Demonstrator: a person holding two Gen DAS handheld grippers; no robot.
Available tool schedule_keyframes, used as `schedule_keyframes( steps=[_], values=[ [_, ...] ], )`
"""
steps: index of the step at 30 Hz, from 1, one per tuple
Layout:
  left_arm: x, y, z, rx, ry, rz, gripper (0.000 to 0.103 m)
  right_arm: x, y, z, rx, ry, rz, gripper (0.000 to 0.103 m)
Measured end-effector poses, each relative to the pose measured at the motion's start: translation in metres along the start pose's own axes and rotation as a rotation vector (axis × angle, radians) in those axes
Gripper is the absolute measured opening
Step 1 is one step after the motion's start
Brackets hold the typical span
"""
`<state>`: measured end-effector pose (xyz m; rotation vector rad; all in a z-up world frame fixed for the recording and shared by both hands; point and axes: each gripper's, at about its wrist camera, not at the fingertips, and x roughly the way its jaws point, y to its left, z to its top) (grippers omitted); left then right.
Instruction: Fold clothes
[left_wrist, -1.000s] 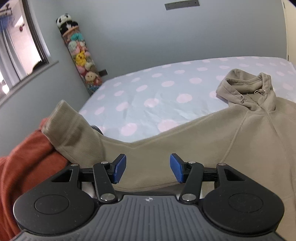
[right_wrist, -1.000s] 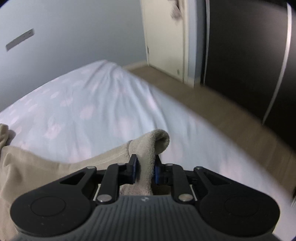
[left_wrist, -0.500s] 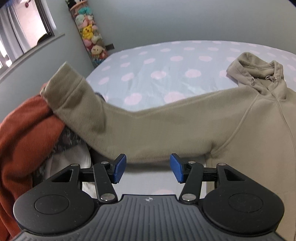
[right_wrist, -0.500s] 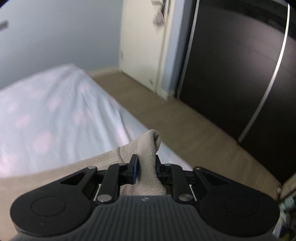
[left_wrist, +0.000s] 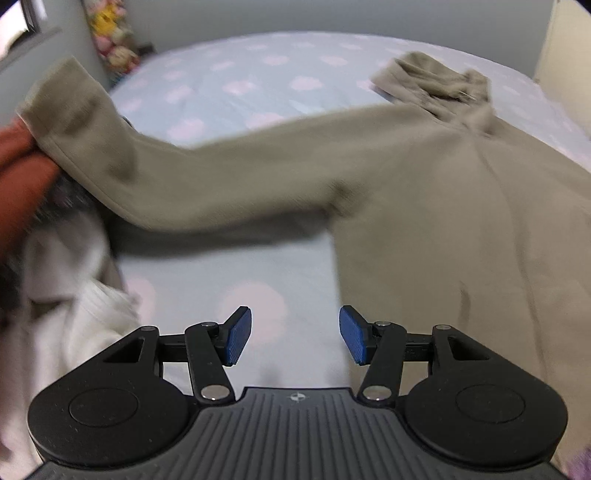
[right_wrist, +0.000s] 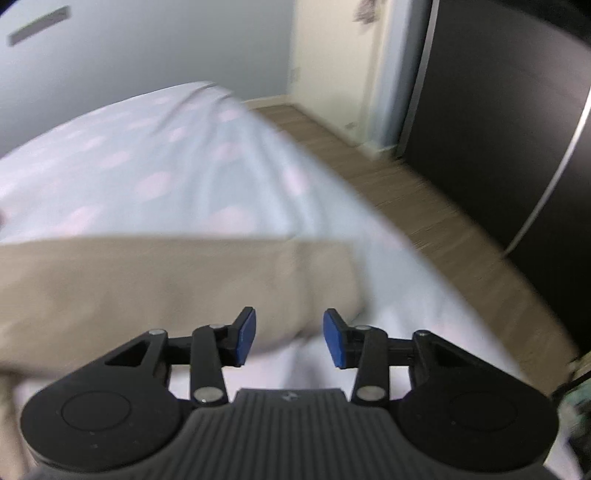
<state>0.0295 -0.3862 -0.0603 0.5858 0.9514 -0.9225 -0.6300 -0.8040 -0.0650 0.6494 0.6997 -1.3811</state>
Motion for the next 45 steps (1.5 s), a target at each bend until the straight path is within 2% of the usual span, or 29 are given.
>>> schedule_keyframes(
  steps=[3, 8, 11, 14, 18, 21, 23, 24, 25, 26, 29, 32, 36, 38, 45],
  values=[
    [0.0, -0.004, -0.019, 0.03, 0.039, -0.068, 0.051, -0.032, 0.025, -0.034, 0.029, 0.092, 0.157, 0.053],
    [-0.003, -0.008, -0.051, 0.024, 0.081, -0.096, 0.051, -0.065, 0.074, -0.093, 0.047, 0.261, 0.356, 0.058],
    [-0.01, -0.014, -0.065, 0.005, 0.072, -0.113, 0.051, -0.078, 0.105, -0.126, 0.048, 0.357, 0.447, 0.061],
    [-0.023, -0.024, -0.074, -0.007, 0.032, -0.116, 0.051, -0.096, 0.132, -0.163, 0.021, 0.433, 0.49, 0.066],
    [-0.04, -0.04, -0.081, -0.031, -0.041, -0.145, 0.052, -0.098, 0.157, -0.196, -0.039, 0.527, 0.446, 0.067],
    [-0.046, -0.042, -0.084, -0.055, -0.084, -0.178, 0.054, -0.098, 0.161, -0.208, -0.043, 0.612, 0.427, 0.065],
    [-0.048, -0.04, -0.085, -0.064, -0.096, -0.178, 0.054, -0.105, 0.167, -0.204, -0.094, 0.606, 0.411, 0.044],
    [-0.049, -0.039, -0.086, -0.068, -0.103, -0.179, 0.054, -0.109, 0.17, -0.203, -0.119, 0.604, 0.403, 0.043],
    [-0.05, -0.038, -0.086, -0.073, -0.109, -0.179, 0.054, -0.112, 0.173, -0.201, -0.144, 0.601, 0.395, 0.032],
    [-0.051, -0.037, -0.087, -0.077, -0.115, -0.179, 0.054, -0.116, 0.175, -0.2, -0.169, 0.598, 0.387, 0.026],
    [-0.054, -0.034, -0.089, -0.09, -0.134, -0.18, 0.054, -0.127, 0.184, -0.195, -0.245, 0.588, 0.362, 0.022],
    [-0.057, -0.031, -0.091, -0.103, -0.153, -0.181, 0.054, -0.137, 0.191, -0.191, -0.313, 0.58, 0.337, 0.021],
    [-0.055, -0.03, -0.091, -0.093, -0.156, -0.18, 0.054, -0.141, 0.196, -0.193, -0.316, 0.589, 0.312, 0.022],
    [-0.053, -0.029, -0.09, -0.082, -0.151, -0.178, 0.054, -0.145, 0.201, -0.19, -0.319, 0.584, 0.303, 0.031],
    [-0.044, -0.034, -0.06, -0.012, -0.155, -0.197, 0.054, -0.17, 0.201, -0.152, -0.383, 0.426, 0.28, 0.046]
  ],
)
